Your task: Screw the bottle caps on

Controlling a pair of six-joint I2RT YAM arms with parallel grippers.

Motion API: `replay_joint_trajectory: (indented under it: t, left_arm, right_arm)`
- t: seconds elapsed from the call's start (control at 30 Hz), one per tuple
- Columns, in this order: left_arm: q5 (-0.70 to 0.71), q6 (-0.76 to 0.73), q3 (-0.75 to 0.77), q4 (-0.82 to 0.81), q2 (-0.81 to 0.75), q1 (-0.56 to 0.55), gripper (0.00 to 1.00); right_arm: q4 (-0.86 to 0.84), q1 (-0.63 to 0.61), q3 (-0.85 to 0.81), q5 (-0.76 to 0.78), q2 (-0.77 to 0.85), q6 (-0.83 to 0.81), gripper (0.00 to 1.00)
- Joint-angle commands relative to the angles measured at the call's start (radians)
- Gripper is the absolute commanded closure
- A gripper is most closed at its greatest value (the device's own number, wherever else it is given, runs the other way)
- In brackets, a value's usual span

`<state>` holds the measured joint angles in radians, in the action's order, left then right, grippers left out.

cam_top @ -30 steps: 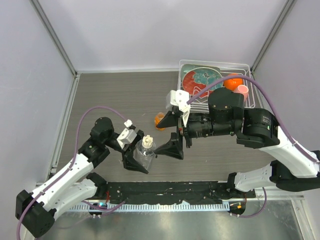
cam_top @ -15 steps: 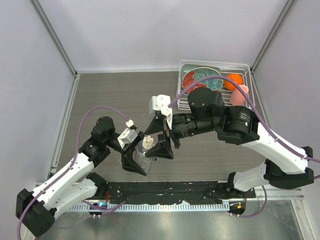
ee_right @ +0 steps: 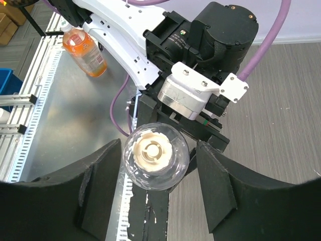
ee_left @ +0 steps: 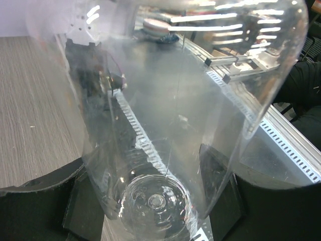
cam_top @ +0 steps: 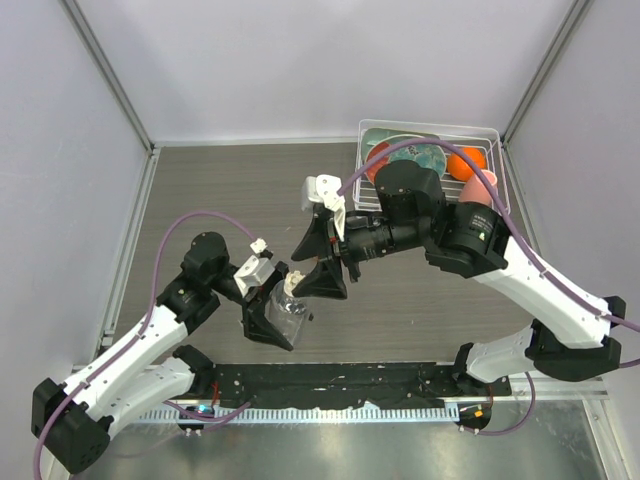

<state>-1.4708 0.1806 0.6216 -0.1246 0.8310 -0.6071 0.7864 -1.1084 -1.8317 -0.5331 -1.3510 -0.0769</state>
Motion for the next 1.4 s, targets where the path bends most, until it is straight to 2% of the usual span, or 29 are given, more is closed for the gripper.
replay_joint_trajectory:
  t: [0.0, 0.2, 0.5, 0.53, 0.63, 0.7, 0.83, 0.87, 1.0, 1.23, 1.37]
  left_arm:
    - [-0.118, 0.017, 0.03, -0.043, -0.016, 0.003, 1.0]
    - [-0.102, 0.026, 0.024, -0.064, -0.02, 0.003, 1.0]
    - [-0.054, 0.028, 0.013, -0.095, -0.023, 0.006, 1.0]
    - [-0.033, 0.026, 0.009, -0.098, -0.024, 0.006, 1.0]
    - [0.016, 0.001, 0.003, -0.104, -0.029, 0.007, 1.0]
    - [0.087, -0.012, 0.001, -0.102, -0.027, 0.009, 1.0]
    - [0.268, -0.072, -0.002, -0.092, -0.033, 0.009, 1.0]
    - [0.355, -0.073, -0.005, -0.101, -0.033, 0.009, 1.0]
    - [0.536, -0.075, -0.02, -0.158, -0.038, 0.009, 1.0]
    - [0.763, -0.102, -0.046, -0.245, -0.041, 0.009, 1.0]
    - [0.86, -0.11, -0.056, -0.27, -0.05, 0.009, 1.0]
  right_arm:
    - [-0.058, 0.012, 0.014, -0.079, -0.01, 0.014, 0.35]
    - [-0.064, 0.013, 0.038, -0.116, -0.019, 0.025, 0.42]
    - [-0.068, 0.024, 0.063, -0.128, -0.011, 0.04, 0.75]
    - [-0.069, 0.025, 0.066, -0.125, -0.01, 0.042, 0.83]
    - [-0.072, 0.025, 0.092, -0.088, -0.007, 0.055, 0.95]
    - [-0.07, 0.027, 0.112, -0.038, -0.008, 0.072, 0.99]
    - [-0.064, 0.027, 0.149, 0.031, -0.01, 0.107, 0.99]
    - [-0.067, 0.027, 0.156, 0.05, -0.008, 0.115, 0.99]
    - [-0.075, 0.028, 0.187, 0.14, -0.014, 0.163, 0.99]
    - [-0.069, 0.027, 0.18, 0.333, -0.086, 0.265, 0.99]
    - [-0.03, 0.022, 0.146, 0.53, -0.148, 0.344, 0.99]
